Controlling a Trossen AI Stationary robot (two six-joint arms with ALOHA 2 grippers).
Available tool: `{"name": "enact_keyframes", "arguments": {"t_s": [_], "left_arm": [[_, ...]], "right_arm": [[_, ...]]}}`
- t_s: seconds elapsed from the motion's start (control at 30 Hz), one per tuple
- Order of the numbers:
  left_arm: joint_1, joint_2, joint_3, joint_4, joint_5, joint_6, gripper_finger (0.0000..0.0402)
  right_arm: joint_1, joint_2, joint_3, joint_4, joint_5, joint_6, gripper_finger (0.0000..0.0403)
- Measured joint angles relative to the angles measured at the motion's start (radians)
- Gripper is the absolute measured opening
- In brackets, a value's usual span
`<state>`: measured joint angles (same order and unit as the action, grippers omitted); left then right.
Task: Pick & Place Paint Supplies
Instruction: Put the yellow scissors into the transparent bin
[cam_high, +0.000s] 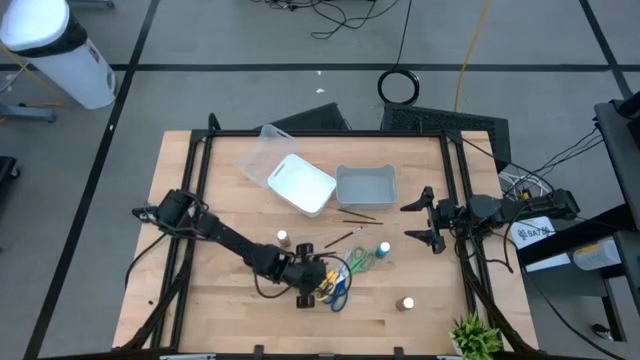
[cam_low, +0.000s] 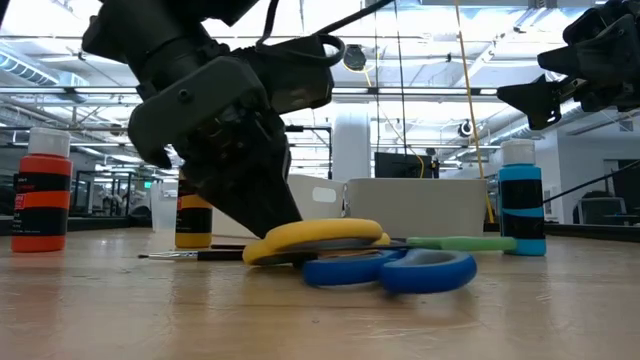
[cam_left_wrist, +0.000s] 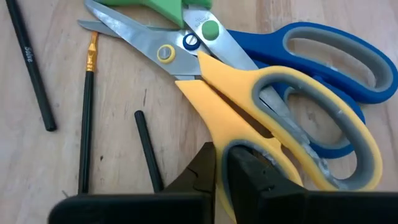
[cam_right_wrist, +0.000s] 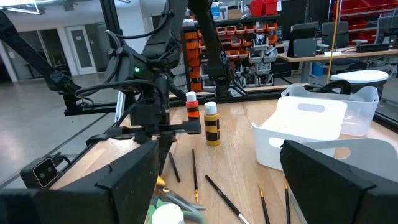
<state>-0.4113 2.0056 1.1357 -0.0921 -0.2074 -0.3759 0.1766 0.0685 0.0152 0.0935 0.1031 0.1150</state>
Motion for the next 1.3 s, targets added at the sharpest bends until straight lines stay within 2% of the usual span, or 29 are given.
{"name": "enact_keyframes", "arguments": {"t_s": [0.27,0.6,0.73,0.87,1.13,1.23,1.3], "left_arm": [[-0.016,-0.026,0.014,-0.018,-0.032,0.027,0.0022],[-0.036,-0.170,0.028,-0.016,-0.114,0.088,0.0022],[-0.041,-0.259,0.028,-0.065,-0.142,0.111,0.0021],[-0.034,-0.391,0.028,-0.178,-0.254,0.064,0.0021],[0.049,-0.661,0.030,-0.625,-0.574,-0.343,0.0020],[0.102,-0.700,0.030,-0.808,-0.610,-0.403,0.0020],[0.152,-0.706,0.030,-0.909,-0.612,-0.380,0.0019]], "right_arm": [[0.000,0.000,0.000,0.000,0.000,0.000,0.0313],[0.000,0.000,0.000,0.000,0.000,0.000,0.0313],[0.000,0.000,0.000,0.000,0.000,0.000,0.0313],[0.000,0.000,0.000,0.000,0.000,0.000,0.0313],[0.000,0.000,0.000,0.000,0.000,0.000,0.0313],[0.000,0.000,0.000,0.000,0.000,0.000,0.0313],[0.000,0.000,0.000,0.000,0.000,0.000,0.0313]]}}
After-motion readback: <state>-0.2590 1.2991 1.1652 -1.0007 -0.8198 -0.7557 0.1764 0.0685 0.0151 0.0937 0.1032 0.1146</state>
